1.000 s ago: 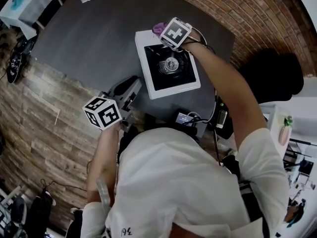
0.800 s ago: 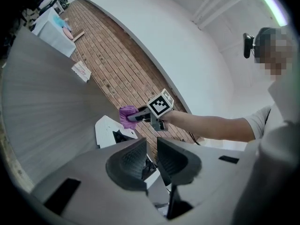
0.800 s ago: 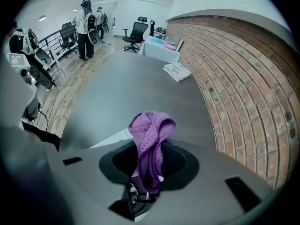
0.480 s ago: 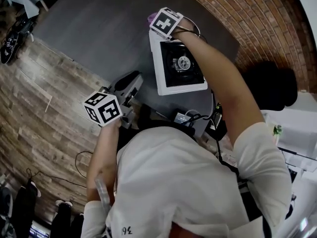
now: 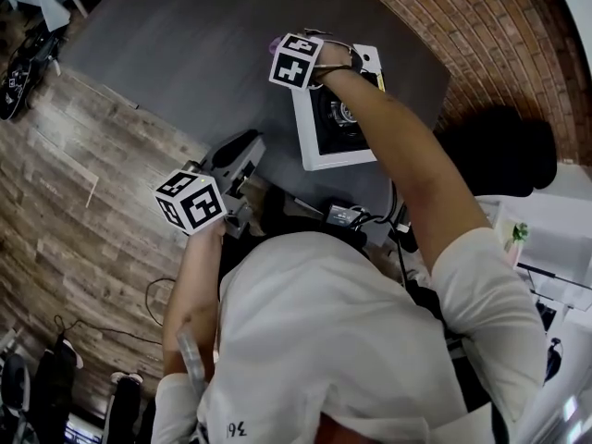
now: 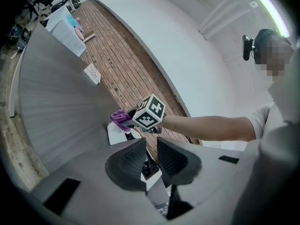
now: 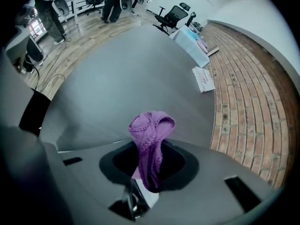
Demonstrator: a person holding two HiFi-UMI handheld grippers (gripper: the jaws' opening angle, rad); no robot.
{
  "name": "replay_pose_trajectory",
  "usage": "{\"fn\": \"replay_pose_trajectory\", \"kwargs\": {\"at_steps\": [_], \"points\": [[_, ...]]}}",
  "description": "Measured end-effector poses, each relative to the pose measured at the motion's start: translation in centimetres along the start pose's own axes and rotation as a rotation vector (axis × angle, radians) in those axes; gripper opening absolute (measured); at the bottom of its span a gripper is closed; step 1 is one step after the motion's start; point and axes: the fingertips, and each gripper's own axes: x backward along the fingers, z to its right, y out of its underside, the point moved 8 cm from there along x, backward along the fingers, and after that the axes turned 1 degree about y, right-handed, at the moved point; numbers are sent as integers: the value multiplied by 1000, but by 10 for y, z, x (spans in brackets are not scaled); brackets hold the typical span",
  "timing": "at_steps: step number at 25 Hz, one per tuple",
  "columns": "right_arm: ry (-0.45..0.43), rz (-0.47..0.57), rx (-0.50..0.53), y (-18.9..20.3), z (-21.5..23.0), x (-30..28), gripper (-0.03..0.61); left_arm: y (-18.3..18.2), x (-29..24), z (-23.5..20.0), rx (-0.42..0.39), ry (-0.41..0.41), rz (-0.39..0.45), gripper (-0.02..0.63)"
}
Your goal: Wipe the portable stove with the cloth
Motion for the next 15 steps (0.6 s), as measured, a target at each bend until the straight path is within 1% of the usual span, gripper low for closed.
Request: {"fn": "replay_pose_trajectory", "kwargs": {"at_steps": [6,9,12,15], "points": [[0,23,56,2,-24,7,110,-3,0,-1,-10,6,-1,67],[16,40,81,4,-36,11,110,-3,-2,-1,-8,15,-8,67],[31,61,127,4,-50,14,110,-2,-3,-1,-6,24,-18,67],[32,82,133,7,-60,16,110,-1,-6,1,-7,35,-29,67]]}}
